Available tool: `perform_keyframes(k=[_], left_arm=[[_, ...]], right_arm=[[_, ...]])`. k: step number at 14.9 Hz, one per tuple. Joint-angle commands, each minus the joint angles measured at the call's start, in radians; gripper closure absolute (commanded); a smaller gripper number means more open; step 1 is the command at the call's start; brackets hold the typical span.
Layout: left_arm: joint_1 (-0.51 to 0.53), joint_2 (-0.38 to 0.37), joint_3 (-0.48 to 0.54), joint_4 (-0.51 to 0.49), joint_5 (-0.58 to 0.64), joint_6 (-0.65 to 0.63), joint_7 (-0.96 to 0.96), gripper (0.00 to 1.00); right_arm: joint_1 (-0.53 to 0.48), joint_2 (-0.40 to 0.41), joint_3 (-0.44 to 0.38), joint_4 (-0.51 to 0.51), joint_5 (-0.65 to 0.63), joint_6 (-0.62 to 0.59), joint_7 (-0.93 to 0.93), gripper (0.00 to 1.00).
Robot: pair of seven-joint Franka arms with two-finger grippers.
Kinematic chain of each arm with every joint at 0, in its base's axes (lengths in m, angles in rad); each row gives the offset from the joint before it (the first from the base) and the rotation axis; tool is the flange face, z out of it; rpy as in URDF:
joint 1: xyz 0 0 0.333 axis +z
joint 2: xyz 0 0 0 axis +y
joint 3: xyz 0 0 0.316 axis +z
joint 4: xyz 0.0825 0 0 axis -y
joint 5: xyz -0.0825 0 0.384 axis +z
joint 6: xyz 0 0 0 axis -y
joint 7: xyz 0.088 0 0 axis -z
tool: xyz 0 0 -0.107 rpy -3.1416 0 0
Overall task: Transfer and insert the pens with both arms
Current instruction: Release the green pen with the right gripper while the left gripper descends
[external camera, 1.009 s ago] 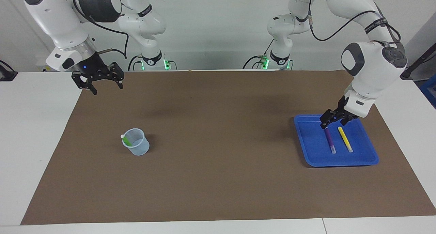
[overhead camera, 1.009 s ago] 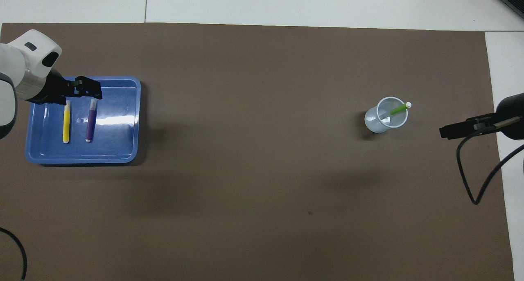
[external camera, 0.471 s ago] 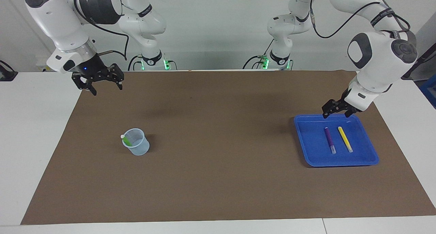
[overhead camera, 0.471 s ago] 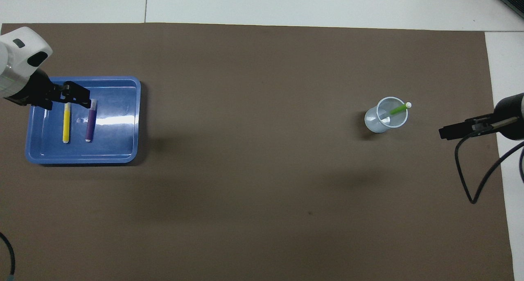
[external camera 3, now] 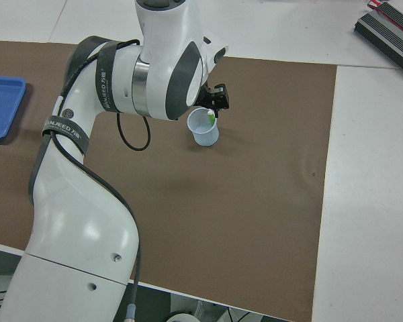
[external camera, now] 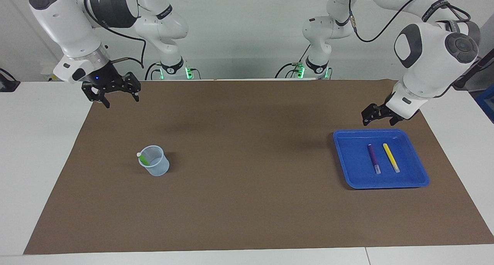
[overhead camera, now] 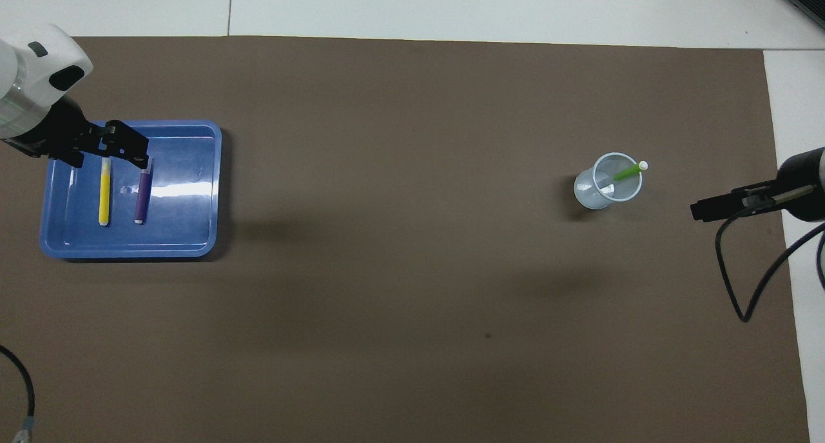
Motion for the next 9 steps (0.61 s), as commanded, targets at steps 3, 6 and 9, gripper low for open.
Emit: perform_keyframes(k=[3,6,9], left_arm=[[-0.027,-0.051,0.029,-0.11,0.022,0.027,0.005,0.0],[-0.029,-0.148,0.029,-0.297,0.02,0.168,-0.011,0.0],[-0.024,-0.216,0.029,-0.406,0.017,0.253,-0.011,0.0]], right_arm=[[-0.01,-0.008,0.012,-0.007,-0.03,-0.018,0.023,0.0],[-0.01,-0.011,0.012,-0.007,-0.03,-0.021,0.021,0.0],[-0.01,-0.011,0.012,-0.006,-0.03,-0.036,0.021,0.0]])
